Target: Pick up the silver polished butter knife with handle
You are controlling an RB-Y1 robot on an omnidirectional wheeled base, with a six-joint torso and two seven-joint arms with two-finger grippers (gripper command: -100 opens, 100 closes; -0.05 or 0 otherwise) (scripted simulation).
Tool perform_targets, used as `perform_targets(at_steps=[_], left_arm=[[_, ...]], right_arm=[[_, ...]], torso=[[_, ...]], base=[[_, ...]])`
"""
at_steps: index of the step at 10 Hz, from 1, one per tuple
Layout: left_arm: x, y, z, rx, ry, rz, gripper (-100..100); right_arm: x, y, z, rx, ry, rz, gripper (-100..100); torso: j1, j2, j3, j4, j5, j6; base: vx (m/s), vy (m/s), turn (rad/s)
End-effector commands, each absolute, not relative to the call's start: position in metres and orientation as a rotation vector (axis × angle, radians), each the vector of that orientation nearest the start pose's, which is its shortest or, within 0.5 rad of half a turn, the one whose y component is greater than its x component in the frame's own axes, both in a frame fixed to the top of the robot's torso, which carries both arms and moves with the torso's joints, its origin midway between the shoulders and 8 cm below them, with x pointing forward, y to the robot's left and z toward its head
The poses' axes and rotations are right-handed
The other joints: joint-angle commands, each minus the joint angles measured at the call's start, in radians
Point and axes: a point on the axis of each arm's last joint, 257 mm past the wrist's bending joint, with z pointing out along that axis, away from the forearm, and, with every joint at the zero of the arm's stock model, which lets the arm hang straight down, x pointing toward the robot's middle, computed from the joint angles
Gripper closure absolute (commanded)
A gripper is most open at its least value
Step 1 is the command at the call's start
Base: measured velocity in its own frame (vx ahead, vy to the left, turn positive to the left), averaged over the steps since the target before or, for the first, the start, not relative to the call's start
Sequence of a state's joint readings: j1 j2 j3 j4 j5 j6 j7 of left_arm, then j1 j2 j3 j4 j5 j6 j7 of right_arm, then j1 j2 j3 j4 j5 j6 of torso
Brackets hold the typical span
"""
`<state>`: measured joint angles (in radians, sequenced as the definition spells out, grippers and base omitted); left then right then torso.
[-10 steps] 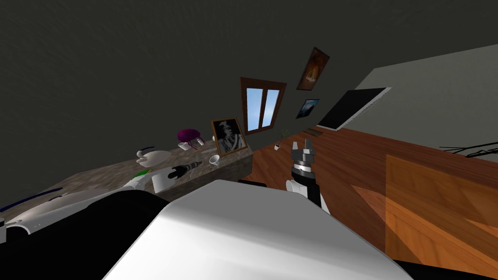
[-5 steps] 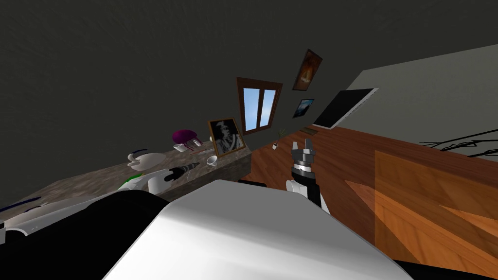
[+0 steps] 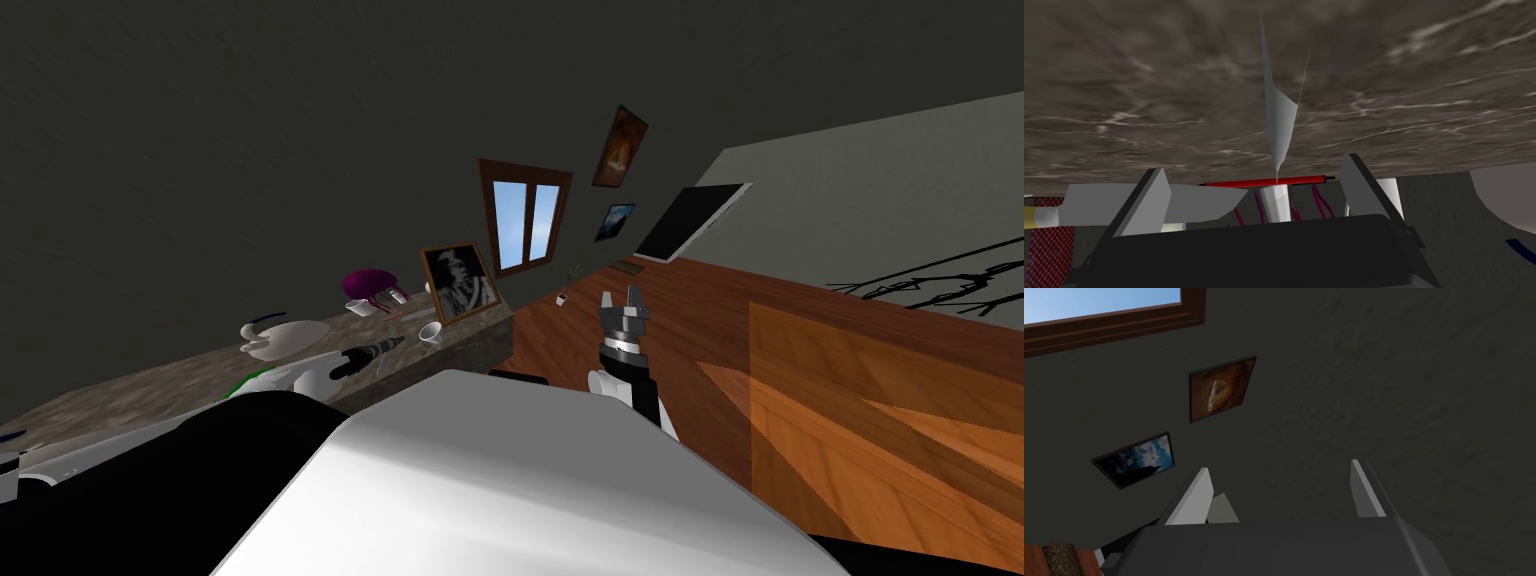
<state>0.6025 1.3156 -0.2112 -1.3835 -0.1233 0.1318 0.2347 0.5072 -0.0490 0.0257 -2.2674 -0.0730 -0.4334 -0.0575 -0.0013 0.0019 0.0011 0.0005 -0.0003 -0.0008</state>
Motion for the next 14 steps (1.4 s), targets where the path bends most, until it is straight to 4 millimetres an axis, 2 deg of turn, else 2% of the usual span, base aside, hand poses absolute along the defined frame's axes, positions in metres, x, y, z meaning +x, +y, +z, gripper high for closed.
perform_targets(at_steps=[1, 6, 7, 8, 10, 11, 14], left_arm=[[0.227, 0.696, -0.349, -0.763, 2.237, 0.293, -100], [0.203, 0.718, -0.356, -0.802, 2.242, 0.318, -100], [0.203, 0.718, -0.356, -0.816, 2.236, 0.312, -100], [0.194, 0.725, -0.358, -0.823, 2.243, 0.324, -100], [0.196, 0.725, -0.357, -0.826, 2.239, 0.322, -100], [0.196, 0.725, -0.357, -0.829, 2.239, 0.320, 100], [0.194, 0.728, -0.357, -0.830, 2.239, 0.330, 100]], right_arm=[[0.357, -0.277, 0.003, 0.768, 0.653, 1.405, 0], [0.357, -0.277, 0.003, 0.768, 0.653, 1.405, 0], [0.357, -0.277, 0.003, 0.768, 0.653, 1.405, 0], [0.357, -0.277, 0.003, 0.768, 0.653, 1.405, 0], [0.357, -0.277, 0.003, 0.768, 0.653, 1.405, 0], [0.357, -0.277, 0.003, 0.768, 0.653, 1.405, 0], [0.357, -0.277, 0.003, 0.768, 0.653, 1.405, 0]], torso=[[0.000, 0.000, 0.000, 0.000, 0.000, 0.000], [0.000, 0.000, 0.000, 0.000, 0.000, 0.000], [0.000, 0.000, 0.000, 0.000, 0.000, 0.000], [0.000, 0.000, 0.000, 0.000, 0.000, 0.000], [0.001, 0.000, 0.000, 0.000, 0.001, 0.000], [0.002, -0.001, 0.000, 0.000, 0.002, 0.000], [0.004, 0.000, 0.000, 0.001, 0.003, 0.001]], base=[[-0.006, -0.016, -0.055], [-0.007, -0.018, -0.082], [-0.006, -0.015, -0.050], [-0.006, -0.024, -0.085], [-0.002, -0.011, -0.025], [0.000, 0.000, 0.000], [-0.001, 0.001, 0.008]])
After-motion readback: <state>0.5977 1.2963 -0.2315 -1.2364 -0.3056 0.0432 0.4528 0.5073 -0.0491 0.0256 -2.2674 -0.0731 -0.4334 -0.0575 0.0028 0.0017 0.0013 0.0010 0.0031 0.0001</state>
